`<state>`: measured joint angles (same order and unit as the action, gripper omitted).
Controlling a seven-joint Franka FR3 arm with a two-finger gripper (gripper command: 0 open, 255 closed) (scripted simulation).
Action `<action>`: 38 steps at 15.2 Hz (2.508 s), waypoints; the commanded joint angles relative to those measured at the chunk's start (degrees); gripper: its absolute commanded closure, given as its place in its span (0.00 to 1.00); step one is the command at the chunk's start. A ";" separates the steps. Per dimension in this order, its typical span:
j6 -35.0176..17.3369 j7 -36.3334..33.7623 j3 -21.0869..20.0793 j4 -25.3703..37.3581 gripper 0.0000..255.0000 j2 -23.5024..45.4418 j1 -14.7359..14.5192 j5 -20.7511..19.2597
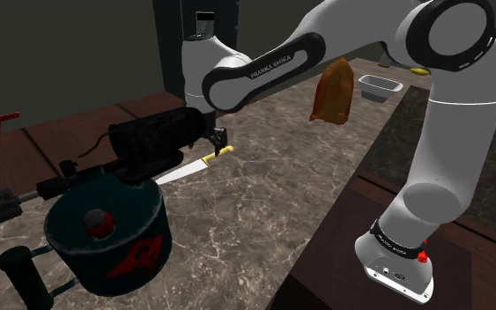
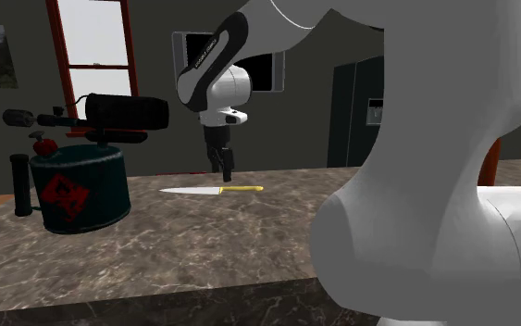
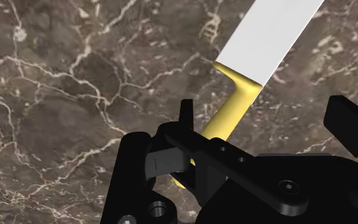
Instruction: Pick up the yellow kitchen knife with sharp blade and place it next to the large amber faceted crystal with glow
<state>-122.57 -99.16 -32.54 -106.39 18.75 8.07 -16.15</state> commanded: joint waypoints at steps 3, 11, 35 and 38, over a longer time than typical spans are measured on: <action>-2.39 -1.12 0.68 -0.88 0.00 1.84 -0.44 -1.42; -3.32 -1.45 0.94 -1.25 0.00 2.52 -0.59 -1.95; 4.81 1.35 -0.64 3.14 1.00 -2.11 0.46 1.80; 6.80 1.88 -0.87 4.48 1.00 -2.92 0.59 2.47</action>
<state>-116.51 -97.43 -33.33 -102.43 16.08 8.64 -13.90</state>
